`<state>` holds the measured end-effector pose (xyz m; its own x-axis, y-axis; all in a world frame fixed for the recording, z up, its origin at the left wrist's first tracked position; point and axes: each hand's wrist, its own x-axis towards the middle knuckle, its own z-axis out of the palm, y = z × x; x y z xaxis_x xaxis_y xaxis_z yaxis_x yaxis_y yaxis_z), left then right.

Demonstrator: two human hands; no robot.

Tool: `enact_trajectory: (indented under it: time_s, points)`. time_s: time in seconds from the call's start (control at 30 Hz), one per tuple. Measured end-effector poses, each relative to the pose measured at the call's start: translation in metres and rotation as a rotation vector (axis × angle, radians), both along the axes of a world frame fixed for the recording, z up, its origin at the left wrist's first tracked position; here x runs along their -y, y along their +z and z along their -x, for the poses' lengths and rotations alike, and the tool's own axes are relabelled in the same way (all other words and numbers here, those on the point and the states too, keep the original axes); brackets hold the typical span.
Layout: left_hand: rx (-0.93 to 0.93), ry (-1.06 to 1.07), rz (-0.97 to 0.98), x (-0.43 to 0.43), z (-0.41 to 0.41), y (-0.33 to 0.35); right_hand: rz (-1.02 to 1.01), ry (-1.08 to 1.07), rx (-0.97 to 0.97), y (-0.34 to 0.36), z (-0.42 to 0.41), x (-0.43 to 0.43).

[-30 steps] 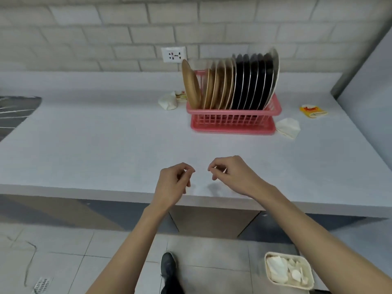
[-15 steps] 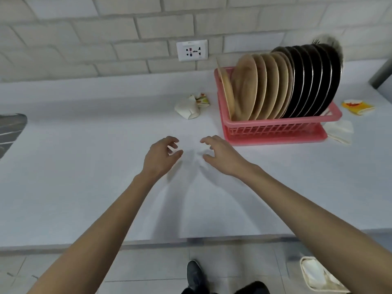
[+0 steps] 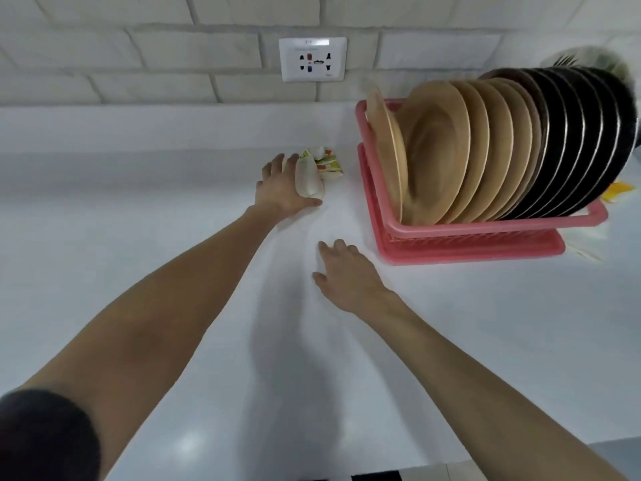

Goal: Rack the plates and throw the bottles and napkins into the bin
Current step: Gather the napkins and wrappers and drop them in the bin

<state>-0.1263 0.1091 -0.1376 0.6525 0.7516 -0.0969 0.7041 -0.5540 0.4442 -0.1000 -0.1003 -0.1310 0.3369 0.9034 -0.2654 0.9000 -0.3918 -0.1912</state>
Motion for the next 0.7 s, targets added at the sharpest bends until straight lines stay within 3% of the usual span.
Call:
enact_trajectory:
  time_s: [0.1,0.27,0.5,0.6,0.7]
  points:
    - [-0.046,0.003,0.018,-0.013,0.0,-0.013,0.035,0.01,0.123,-0.007,0.01,-0.004]
    - [0.182,0.065,-0.154,-0.011,0.044,-0.025,0.094,-0.003,0.203,-0.016,0.022,-0.007]
    - [0.05,-0.406,-0.283,0.01,0.01,-0.02,0.171,0.006,0.237,-0.021,0.028,-0.006]
    - [-0.028,-0.411,-0.238,0.013,-0.004,-0.028,0.179,0.021,0.244,-0.021,0.024,-0.006]
    - [0.038,-0.373,-0.228,0.015,0.011,-0.041,0.191,0.017,0.22,-0.018,0.023,-0.008]
